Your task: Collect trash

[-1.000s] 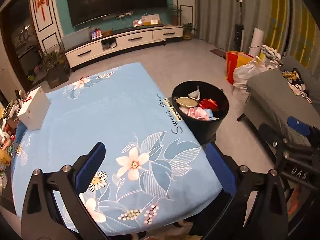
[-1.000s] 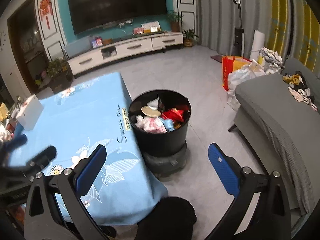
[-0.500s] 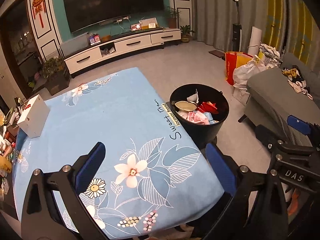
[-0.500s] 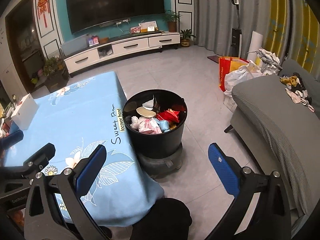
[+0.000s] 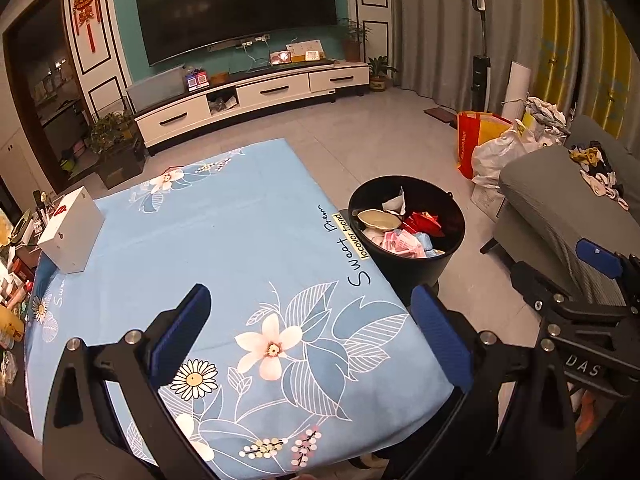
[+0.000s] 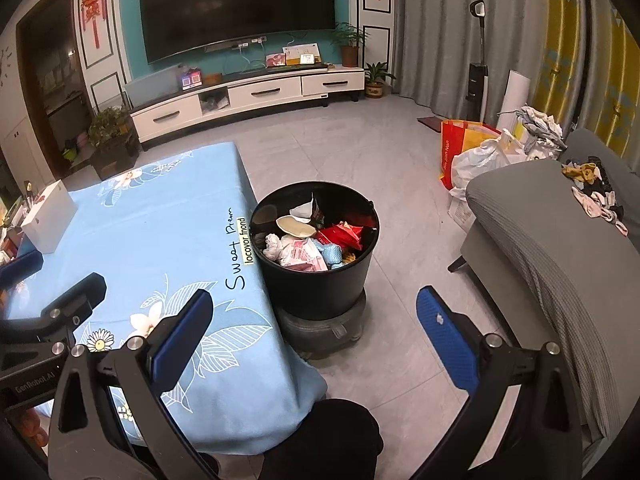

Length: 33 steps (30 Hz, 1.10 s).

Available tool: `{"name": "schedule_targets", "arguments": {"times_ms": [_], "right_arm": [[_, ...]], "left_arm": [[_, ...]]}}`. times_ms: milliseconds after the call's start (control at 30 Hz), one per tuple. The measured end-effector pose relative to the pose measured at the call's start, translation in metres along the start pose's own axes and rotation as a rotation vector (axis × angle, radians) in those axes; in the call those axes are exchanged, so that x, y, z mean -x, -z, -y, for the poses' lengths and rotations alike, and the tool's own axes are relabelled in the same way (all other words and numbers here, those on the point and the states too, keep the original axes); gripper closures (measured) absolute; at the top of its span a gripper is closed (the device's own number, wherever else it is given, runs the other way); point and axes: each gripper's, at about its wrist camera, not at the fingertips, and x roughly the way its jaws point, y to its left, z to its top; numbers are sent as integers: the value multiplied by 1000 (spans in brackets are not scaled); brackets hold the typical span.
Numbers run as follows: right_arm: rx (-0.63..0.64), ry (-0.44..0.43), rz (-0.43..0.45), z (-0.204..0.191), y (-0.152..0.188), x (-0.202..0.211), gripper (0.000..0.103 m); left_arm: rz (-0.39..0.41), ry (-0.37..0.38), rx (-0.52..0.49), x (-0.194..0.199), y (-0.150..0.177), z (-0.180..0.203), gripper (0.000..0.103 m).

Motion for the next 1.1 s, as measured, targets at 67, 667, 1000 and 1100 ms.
{"name": "schedule_targets", "arguments": {"times_ms": [67, 667, 1000, 1100], "right_arm": [[3, 2, 0, 0, -1, 0, 3], [9, -7, 10, -4, -5, 2, 3], [10, -8, 24, -5, -6, 6, 3], [9, -5, 26, -4, -6, 7, 3]], "left_arm": [[0, -2, 1, 0, 0, -1, 3], [32, -15, 5, 8, -2, -3, 3], [53, -31, 5, 14, -5, -6, 3], [55, -37, 6, 15, -5, -6, 3]]}}
